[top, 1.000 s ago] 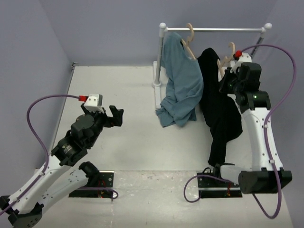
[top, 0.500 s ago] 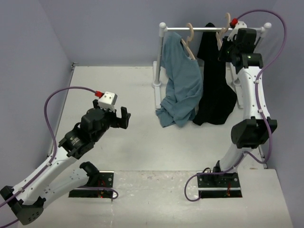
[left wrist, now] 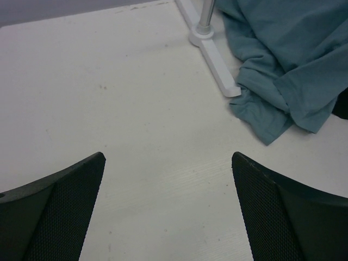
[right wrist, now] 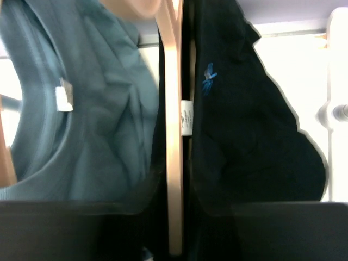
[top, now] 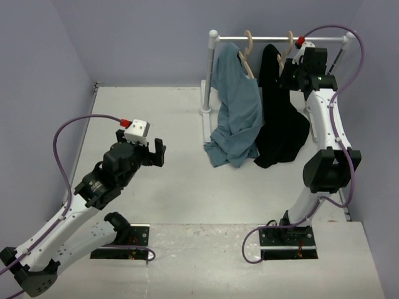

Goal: Place the t-shirt on the hanger
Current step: Place the hanger at the clothesline, then reset both arms

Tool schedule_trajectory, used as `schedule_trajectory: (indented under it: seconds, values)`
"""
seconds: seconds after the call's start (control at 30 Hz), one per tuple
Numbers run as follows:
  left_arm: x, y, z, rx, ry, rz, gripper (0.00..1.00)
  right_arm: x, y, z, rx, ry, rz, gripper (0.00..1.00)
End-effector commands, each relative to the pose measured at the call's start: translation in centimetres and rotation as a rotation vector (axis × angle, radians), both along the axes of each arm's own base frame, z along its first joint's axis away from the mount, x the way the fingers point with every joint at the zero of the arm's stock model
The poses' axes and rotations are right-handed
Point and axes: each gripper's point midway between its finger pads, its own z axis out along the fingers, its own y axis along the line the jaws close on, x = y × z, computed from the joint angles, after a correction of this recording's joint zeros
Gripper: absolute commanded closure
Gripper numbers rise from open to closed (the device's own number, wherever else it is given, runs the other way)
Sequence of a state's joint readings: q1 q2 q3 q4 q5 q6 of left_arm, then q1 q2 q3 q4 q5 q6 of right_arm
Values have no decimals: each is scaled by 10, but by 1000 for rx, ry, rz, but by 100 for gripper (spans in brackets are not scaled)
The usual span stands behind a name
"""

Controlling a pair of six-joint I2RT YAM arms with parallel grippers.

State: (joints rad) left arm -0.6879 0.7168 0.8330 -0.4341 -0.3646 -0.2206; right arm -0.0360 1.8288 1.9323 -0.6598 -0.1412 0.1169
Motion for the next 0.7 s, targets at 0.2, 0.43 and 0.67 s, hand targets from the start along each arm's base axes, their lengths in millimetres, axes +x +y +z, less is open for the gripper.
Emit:
schedule_trajectory:
  seconds: [0.2,0.43,0.67]
  values:
    - [49,96,-15,-36,87,547,0,-125,-9,122,65,-286,-148,1]
    - [30,124,-2,-10,27,643,0,-245,4,96,75,-397,-106,1]
    - [9,129,-1,-53,-23,615,0,-314,24,72,95,-387,1,1]
